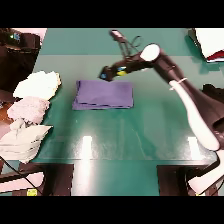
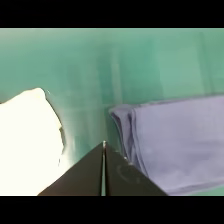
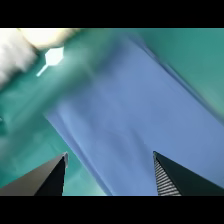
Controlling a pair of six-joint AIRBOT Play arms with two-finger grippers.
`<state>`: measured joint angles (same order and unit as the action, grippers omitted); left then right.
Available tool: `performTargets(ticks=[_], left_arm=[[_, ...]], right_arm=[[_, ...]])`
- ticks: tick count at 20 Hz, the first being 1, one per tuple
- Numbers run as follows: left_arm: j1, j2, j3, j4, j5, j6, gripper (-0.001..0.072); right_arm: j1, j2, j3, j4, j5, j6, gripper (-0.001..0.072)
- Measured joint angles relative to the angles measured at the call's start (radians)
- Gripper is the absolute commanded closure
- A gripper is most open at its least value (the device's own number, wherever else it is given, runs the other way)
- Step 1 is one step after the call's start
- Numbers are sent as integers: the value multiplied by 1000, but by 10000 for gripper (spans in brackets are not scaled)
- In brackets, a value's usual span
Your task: Fold the shirts.
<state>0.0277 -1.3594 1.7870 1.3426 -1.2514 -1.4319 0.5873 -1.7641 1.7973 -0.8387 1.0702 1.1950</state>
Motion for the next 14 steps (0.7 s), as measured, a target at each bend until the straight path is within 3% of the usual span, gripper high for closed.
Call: performTargets(ticks=[7,14], left_arm=[[1,2,-77,-127,10,0,681],[1,2,-103,-196,32,16,681]], right_arm=[[-290,82,-332,-8,56,132,98],[-293,-83,-372,212,89,114,99]])
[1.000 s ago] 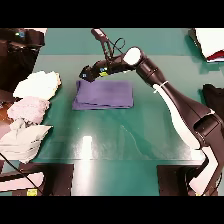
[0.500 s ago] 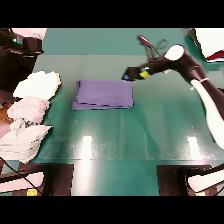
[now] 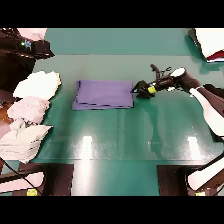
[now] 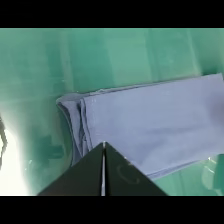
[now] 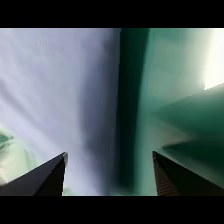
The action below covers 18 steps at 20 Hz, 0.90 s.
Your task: Fold the shirts.
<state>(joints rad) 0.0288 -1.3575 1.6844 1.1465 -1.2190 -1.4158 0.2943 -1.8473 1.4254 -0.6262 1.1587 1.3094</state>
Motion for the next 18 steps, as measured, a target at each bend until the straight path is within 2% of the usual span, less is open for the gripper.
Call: performTargets(ticks=[2,3,4,6,11,14,18], left_arm=[[0,0,-2,-5,-1,5,681],[0,0,-2,-7,-1,8,681],[0,0,-2,-8,-2,8,681],[0,0,-3,-18,-8,11,681],[0,1,-3,-98,-54,26,681],[0,1,-3,-157,-79,31,681],[-29,1,-3,-209,-90,34,681]], right_arm=[[36,-53,46,48,14,-3,118],[55,-76,73,61,13,-5,171],[74,-98,101,70,9,-6,264],[111,-136,162,69,-20,-9,692],[143,-135,251,77,-14,-37,698],[93,-40,206,23,-37,-47,698],[-84,164,48,-46,-83,-50,698]])
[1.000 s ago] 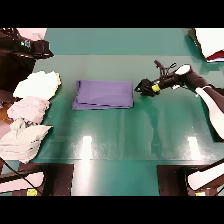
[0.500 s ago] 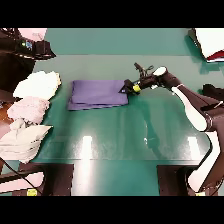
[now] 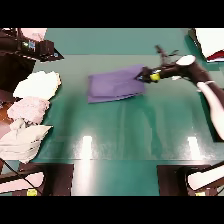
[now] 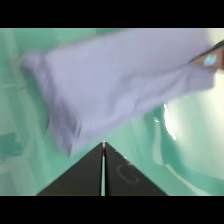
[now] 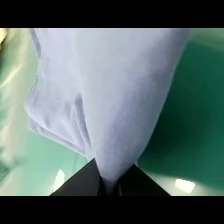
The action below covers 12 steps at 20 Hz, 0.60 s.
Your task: Fold the shirts.
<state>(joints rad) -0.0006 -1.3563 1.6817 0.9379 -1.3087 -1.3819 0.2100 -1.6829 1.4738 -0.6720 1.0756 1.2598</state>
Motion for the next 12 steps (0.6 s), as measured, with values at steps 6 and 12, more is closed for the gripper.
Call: performTargets(ticks=[6,12], left_arm=[[-132,0,0,-22,101,2,681],[-237,0,0,-24,217,2,681]], right_arm=[[-447,287,-221,-29,-72,-2,699],[-790,397,-306,-31,-143,-1,699]])
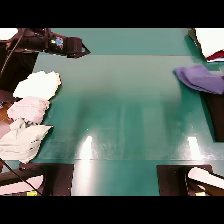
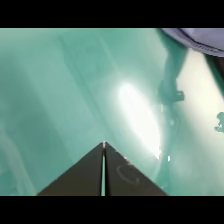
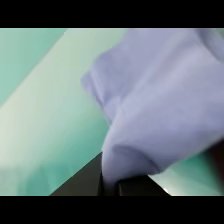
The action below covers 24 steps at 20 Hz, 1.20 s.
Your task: Fold the shirts.
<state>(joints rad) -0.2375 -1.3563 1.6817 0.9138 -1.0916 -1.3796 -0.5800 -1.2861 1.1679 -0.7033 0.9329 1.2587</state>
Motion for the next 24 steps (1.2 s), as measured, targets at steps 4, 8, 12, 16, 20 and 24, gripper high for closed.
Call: performTargets(ticks=[4,8,12,16,20,24], left_arm=[[-18,0,0,2,24,0,681],[-24,0,0,7,31,0,681],[-26,0,0,16,29,0,681],[-26,0,0,23,15,0,680],[-26,0,0,24,6,10,681],[-26,0,0,26,-10,33,680]], right_arm=[[-89,13,12,3,-28,2,698],[-116,16,116,4,-17,1,698],[-140,19,251,-2,38,0,698],[-188,38,327,-11,117,1,699],[-233,78,348,-152,201,41,697],[-251,105,353,-381,306,81,696]])
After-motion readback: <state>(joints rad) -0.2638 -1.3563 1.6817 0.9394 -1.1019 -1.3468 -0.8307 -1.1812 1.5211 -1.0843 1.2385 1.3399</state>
